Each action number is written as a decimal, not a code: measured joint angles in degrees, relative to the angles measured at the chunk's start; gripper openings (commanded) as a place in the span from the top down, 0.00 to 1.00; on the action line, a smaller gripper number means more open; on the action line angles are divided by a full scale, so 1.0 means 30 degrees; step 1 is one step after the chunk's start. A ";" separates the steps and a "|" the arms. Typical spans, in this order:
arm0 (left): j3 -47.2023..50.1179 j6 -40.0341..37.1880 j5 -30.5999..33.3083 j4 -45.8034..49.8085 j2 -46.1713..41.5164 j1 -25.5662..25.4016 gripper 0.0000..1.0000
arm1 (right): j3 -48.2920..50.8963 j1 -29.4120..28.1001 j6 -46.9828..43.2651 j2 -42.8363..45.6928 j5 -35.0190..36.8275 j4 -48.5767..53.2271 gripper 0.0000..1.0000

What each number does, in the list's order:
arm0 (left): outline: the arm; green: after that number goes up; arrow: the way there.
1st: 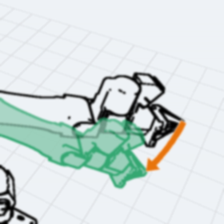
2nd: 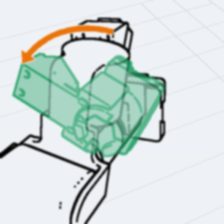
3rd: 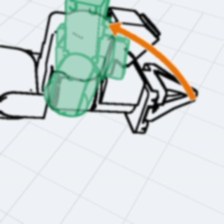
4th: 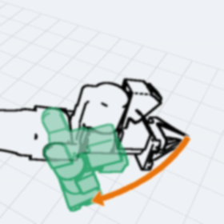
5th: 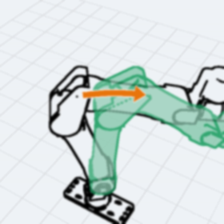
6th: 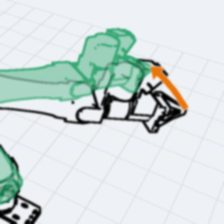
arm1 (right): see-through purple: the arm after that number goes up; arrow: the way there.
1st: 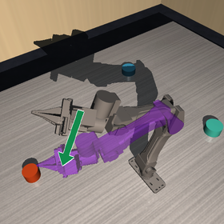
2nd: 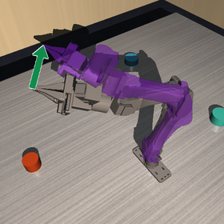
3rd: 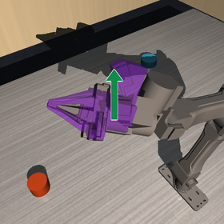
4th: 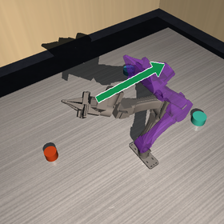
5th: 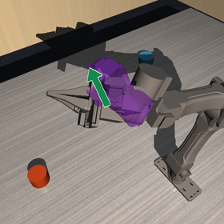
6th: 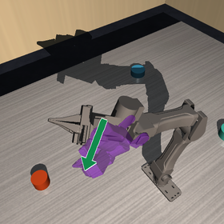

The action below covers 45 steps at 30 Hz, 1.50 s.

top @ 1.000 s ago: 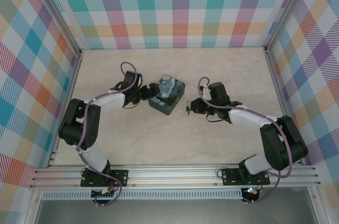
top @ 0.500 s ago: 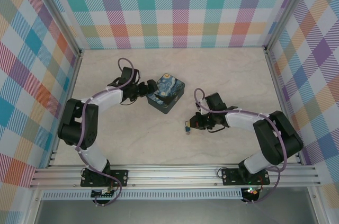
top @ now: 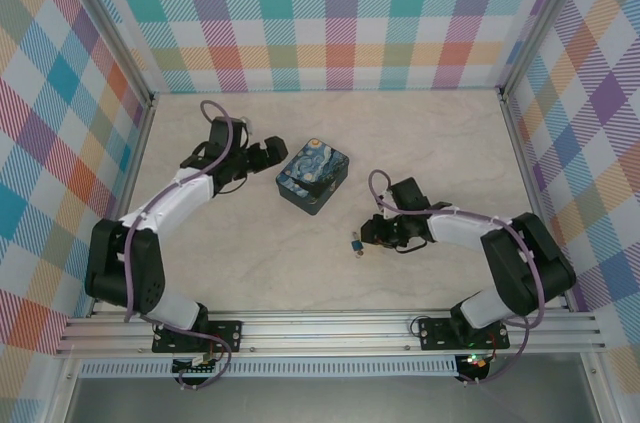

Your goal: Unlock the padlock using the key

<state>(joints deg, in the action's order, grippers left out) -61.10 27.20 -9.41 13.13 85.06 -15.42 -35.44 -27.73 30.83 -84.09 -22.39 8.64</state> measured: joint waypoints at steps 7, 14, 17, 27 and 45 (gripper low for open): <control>0.0335 -0.0721 0.2047 0.1093 -0.3082 0.0124 0.00 | -0.0313 0.0976 -0.1005 0.4218 0.2543 0.1596 0.47; 0.3206 -0.1268 0.5202 0.1020 -0.6776 0.0459 0.00 | -0.0838 0.3526 -0.3038 0.7111 0.5450 0.1974 0.26; 0.4452 -0.1515 0.6543 0.0903 -0.7919 0.0736 0.00 | -0.0838 0.4867 -0.3861 0.7781 0.6477 0.1625 0.13; 0.7257 -0.2696 0.9639 -0.0685 -0.8998 0.1712 0.00 | 0.1807 0.8845 -0.5741 0.8371 0.8772 -0.2572 0.00; 1.1759 -0.5894 1.0513 -0.6237 -0.7533 0.1821 0.00 | 0.4073 0.9384 -0.8648 0.1115 0.7898 -1.4768 0.00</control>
<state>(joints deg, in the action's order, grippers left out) -25.82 9.52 22.13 -5.58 62.46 -9.96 -23.22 0.43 4.89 -80.75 1.30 -35.66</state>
